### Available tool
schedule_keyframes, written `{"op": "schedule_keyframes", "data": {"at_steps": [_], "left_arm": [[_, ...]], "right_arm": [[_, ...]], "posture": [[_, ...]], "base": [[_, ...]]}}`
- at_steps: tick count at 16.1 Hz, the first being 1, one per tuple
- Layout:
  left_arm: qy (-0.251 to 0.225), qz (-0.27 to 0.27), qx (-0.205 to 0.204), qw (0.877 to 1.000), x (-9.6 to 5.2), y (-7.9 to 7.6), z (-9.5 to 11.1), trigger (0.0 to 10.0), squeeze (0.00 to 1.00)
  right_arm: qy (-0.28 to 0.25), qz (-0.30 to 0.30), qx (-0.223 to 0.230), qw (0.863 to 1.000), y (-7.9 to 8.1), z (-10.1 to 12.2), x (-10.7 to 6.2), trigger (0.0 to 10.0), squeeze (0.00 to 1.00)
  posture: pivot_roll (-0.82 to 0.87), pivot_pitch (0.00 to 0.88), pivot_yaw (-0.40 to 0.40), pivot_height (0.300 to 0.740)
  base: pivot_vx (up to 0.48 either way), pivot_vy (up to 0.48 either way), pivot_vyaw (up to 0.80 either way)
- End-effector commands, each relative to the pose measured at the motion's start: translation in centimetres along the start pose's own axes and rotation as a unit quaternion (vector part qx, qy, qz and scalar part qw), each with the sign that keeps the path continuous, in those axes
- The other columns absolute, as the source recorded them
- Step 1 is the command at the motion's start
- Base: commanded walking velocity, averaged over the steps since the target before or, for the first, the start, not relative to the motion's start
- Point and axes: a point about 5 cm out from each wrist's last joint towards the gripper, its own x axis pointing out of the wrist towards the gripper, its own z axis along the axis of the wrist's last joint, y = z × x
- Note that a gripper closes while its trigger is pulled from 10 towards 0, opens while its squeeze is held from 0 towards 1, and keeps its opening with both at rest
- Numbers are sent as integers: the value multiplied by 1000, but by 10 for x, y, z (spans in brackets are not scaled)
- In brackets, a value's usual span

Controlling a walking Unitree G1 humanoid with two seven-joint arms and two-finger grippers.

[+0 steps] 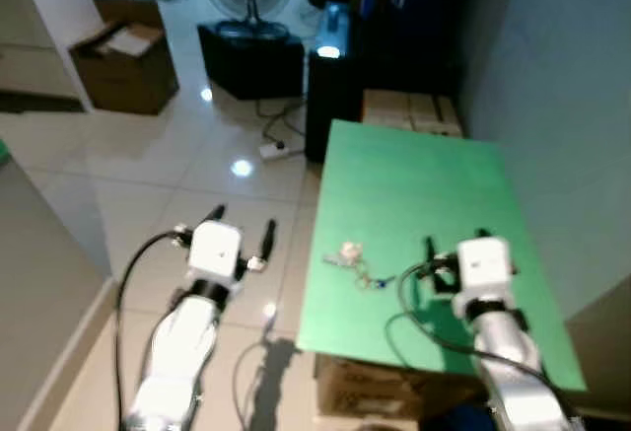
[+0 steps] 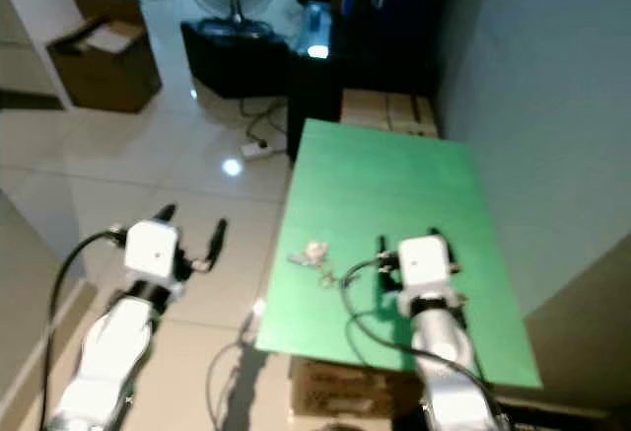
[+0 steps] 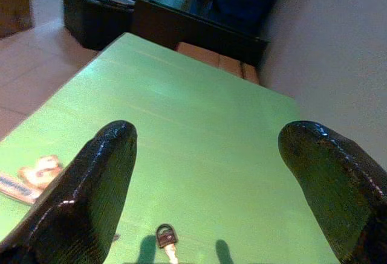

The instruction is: Hang keys on a hook

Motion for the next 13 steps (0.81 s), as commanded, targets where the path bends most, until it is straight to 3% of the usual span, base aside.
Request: {"op": "schedule_keyframes", "data": {"at_steps": [1,4,6,9,13], "left_arm": [[-5,-2,-1,1000,3,-4,3,10000,0],[14,-1,-13,1000,3,-5,0,10000,0],[9,-1,-11,1000,5,-3,1,10000,0],[10,0,-4,1000,5,-1,1,10000,0],[12,-21,-1,1000,6,-1,2,10000,0]], "right_arm": [[5,-6,-2,1000,-6,0,0,10000,0],[7,-3,4,1000,-6,-1,1,10000,0],[18,9,19,1000,-1,-3,1,10000,0],[31,17,29,999,3,-7,-1,10000,0],[58,49,9,997,11,-14,-1,10000,0]], "posture": [[-122,33,-13,740],[-123,29,-12,740],[-126,30,-7,740],[-129,32,2,740],[-132,31,15,740]], "base": [[0,-382,0],[0,-239,0],[0,456,0],[0,0,0],[0,0,0]]}}
